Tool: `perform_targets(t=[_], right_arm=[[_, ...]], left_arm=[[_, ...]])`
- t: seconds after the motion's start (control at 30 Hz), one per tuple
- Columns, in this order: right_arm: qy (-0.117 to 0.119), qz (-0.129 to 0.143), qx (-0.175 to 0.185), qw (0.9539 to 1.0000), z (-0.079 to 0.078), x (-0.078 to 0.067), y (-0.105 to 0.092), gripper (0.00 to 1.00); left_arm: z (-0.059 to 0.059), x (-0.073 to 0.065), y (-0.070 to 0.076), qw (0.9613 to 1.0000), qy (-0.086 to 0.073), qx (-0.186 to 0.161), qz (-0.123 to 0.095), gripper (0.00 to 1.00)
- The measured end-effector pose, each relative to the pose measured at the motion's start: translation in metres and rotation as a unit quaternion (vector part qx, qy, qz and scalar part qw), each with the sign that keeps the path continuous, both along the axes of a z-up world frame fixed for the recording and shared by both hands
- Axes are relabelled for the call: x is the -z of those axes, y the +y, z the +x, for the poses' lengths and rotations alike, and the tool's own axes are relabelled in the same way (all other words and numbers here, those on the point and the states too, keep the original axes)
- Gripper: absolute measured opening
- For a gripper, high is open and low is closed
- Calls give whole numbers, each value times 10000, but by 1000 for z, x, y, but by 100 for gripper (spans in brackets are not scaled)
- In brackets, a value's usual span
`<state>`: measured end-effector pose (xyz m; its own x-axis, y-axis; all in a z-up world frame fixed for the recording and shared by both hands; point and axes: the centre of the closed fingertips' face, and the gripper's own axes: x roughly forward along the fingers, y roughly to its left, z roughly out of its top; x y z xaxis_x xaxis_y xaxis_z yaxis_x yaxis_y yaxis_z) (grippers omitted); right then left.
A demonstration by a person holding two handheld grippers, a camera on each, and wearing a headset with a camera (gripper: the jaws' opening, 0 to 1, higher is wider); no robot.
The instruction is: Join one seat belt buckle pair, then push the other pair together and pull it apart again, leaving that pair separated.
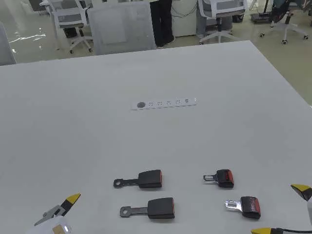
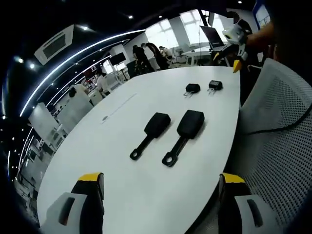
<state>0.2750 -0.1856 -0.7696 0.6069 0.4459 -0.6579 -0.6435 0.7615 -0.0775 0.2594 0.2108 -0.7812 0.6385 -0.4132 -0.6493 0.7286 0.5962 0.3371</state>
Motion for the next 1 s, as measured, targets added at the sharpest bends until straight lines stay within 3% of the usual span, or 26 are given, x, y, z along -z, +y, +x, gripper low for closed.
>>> perform_targets(t=[1.0], right_arm=[[34, 54, -27, 10000, 6, 4, 8, 100]], left_arm=[[0, 6, 2, 9999, 73, 42, 106, 100]])
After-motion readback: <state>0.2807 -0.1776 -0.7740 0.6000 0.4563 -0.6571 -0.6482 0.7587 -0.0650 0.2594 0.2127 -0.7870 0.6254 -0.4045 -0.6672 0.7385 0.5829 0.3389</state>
